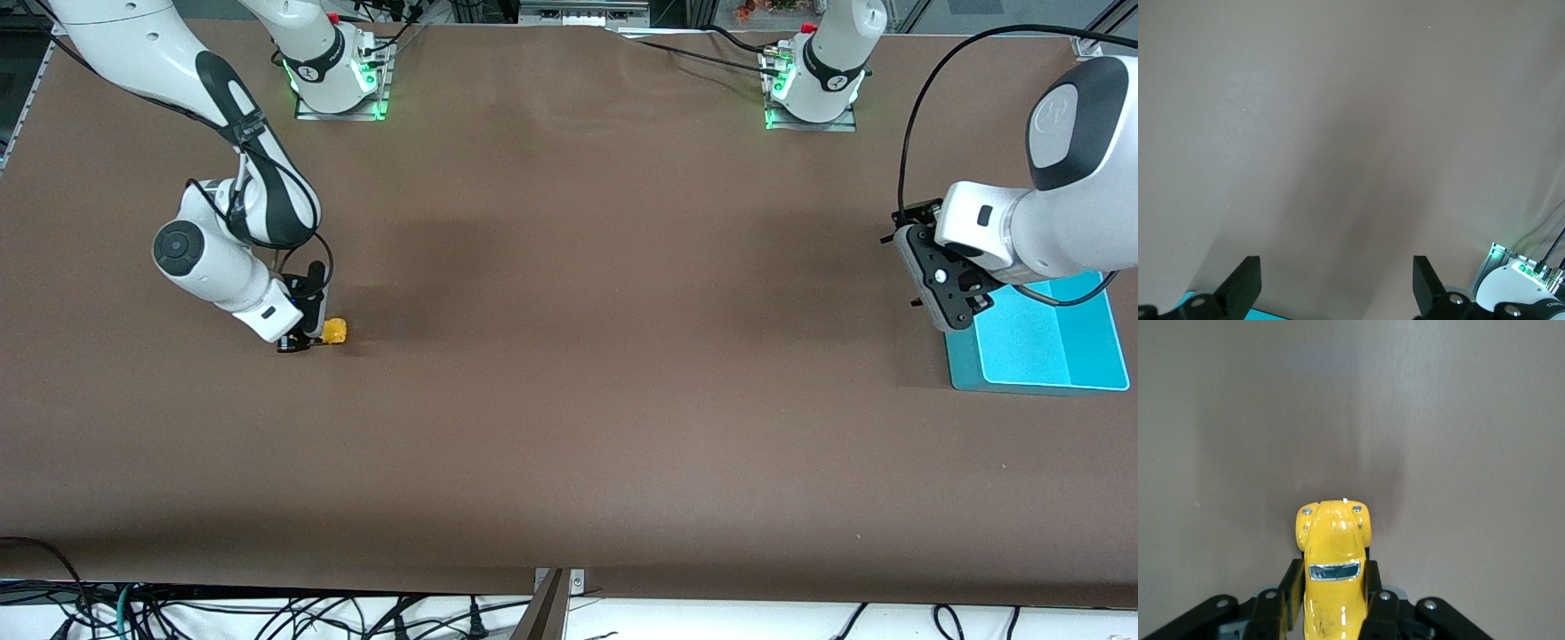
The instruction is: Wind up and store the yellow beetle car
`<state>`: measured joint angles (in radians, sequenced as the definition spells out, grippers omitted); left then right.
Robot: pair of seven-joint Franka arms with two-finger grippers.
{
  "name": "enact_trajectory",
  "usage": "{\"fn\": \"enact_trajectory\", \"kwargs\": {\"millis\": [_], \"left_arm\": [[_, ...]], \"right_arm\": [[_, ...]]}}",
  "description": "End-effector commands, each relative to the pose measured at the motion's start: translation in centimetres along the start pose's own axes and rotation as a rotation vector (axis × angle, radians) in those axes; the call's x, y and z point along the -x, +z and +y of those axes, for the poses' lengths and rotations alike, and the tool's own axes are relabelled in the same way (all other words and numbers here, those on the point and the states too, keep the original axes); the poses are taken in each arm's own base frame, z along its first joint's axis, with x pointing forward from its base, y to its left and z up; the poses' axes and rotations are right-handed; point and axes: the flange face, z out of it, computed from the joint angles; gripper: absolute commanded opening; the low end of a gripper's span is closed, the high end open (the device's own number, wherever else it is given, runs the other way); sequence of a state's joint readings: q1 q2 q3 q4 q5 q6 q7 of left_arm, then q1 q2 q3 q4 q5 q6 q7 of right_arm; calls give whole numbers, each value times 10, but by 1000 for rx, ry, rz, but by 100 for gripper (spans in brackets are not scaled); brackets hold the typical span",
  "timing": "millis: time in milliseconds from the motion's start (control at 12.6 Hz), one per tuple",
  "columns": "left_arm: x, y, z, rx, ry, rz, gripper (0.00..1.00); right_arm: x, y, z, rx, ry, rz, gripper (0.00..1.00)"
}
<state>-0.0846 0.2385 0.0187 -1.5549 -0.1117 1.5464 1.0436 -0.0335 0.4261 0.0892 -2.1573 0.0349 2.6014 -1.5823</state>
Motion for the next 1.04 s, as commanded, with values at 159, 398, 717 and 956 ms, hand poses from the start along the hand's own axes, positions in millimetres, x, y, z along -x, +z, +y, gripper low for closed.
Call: {"fn": "enact_trajectory", "kwargs": {"millis": [159,398,717,956], "left_arm": [[-2,-5,-2,14,25,17,100],[-1,-3,-3,15,26,12,100],[1,-3,-5,11,67,6,100],[1,-2,-5,11,67,2,100]], "right_arm": [[72,30,-10,-19,-27,9,0],[118,41,-17,-30,19,13,0],[132,41,-17,-30,45,9,0],[129,35,-9,-16,45,11,18]]}}
